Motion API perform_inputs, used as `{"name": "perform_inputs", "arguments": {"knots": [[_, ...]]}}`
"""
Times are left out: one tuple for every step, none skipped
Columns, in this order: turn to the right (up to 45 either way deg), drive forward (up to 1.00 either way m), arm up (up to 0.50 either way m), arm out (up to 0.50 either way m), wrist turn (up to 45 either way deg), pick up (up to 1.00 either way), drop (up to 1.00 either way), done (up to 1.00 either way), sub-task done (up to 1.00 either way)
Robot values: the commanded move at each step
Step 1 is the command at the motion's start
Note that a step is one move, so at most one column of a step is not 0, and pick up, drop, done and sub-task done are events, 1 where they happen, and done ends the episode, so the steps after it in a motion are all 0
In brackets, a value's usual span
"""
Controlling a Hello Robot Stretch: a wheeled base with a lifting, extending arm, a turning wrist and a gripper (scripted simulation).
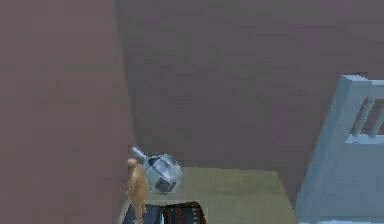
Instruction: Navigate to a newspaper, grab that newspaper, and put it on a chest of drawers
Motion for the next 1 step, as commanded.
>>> {"name": "perform_inputs", "arguments": {"knots": [[-45.0, 0.00, 0.00, 0.00, 0.0, 0.00, 0.00, 0.00, 0.00]]}}
